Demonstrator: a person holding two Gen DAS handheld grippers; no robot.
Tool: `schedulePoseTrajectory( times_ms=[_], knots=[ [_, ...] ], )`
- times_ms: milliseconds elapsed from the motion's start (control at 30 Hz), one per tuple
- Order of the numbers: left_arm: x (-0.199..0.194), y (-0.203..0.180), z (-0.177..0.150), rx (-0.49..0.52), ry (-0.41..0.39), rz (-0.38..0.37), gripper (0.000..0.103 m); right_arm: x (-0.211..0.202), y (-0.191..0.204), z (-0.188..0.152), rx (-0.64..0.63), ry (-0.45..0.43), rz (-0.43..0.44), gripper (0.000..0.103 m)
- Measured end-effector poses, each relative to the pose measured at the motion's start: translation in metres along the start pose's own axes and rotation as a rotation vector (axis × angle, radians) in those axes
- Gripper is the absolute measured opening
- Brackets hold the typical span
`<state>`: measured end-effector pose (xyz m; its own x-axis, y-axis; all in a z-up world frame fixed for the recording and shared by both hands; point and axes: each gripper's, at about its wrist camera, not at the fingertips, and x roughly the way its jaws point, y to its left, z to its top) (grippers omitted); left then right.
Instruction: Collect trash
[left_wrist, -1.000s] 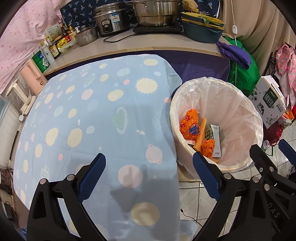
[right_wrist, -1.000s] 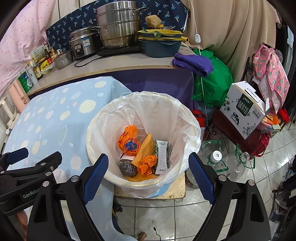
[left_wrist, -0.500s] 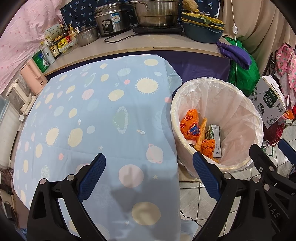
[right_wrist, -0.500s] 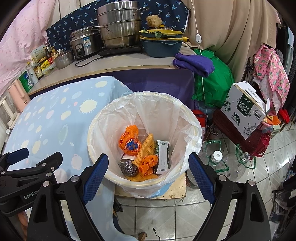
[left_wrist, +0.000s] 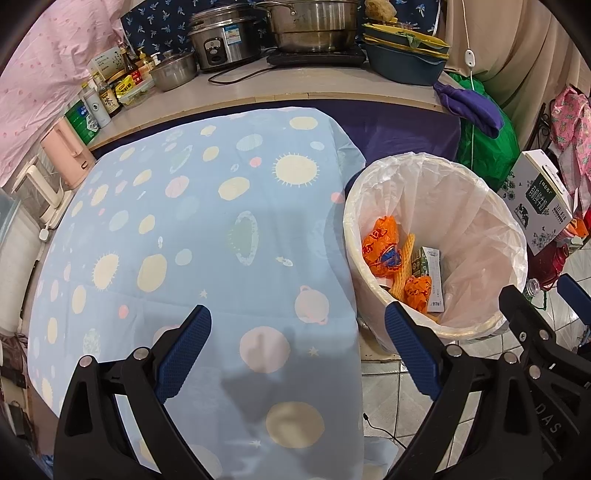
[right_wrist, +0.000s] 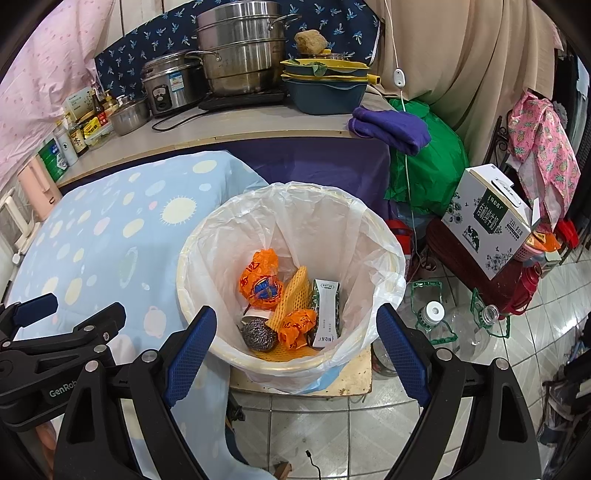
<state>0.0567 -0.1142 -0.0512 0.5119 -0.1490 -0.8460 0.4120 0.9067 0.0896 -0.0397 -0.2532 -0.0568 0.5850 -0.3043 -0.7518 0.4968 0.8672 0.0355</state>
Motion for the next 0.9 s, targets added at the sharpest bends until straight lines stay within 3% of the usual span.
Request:
schedulePoseTrajectory(
  times_ms=[900],
  knots=[
    [0.0084,0.0027,-0.0004,-0.004,0.005,0.025,0.091,0.0101,-0.0001,0.0001,-0.008,0.021,0.008,0.085]
  ],
)
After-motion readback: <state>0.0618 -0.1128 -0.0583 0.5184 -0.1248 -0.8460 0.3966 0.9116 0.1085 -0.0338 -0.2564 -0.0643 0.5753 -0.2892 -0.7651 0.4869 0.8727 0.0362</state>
